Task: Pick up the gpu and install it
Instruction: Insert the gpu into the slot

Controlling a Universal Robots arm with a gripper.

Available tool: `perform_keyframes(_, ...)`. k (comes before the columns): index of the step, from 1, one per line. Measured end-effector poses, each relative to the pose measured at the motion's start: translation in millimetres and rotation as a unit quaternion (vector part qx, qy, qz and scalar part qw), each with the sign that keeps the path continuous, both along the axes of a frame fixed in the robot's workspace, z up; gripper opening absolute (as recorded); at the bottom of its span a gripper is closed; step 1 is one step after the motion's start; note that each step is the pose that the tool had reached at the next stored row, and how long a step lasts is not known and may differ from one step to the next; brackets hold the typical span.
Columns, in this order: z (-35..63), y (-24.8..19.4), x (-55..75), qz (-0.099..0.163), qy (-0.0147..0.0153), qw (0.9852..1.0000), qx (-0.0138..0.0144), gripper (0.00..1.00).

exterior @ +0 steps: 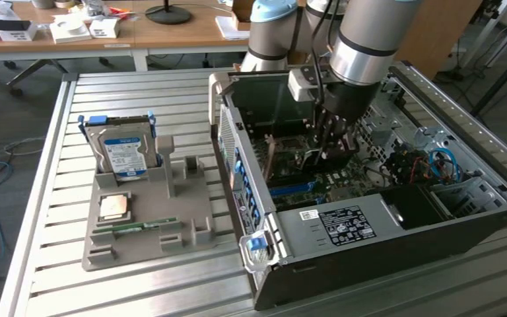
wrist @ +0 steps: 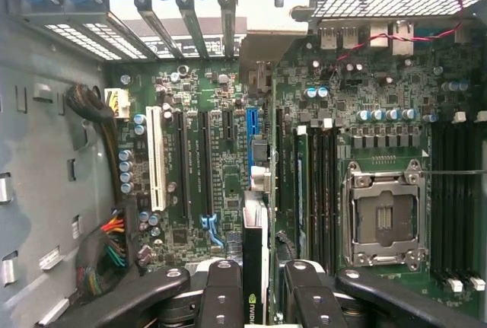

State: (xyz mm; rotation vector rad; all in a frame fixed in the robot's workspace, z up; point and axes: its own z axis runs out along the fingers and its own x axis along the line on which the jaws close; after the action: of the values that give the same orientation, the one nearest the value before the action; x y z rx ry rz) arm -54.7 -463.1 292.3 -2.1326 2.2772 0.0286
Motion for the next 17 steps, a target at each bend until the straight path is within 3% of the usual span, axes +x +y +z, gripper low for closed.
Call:
perform_keyframes(10,-13.6,0.0,-2.9,0.000,0.0000,1.0000,0.0000,0.26)
perform_keyframes(17,-13.9,0.0,-6.6,0.000,-0.0002,1.0000,0.0000,0.26)
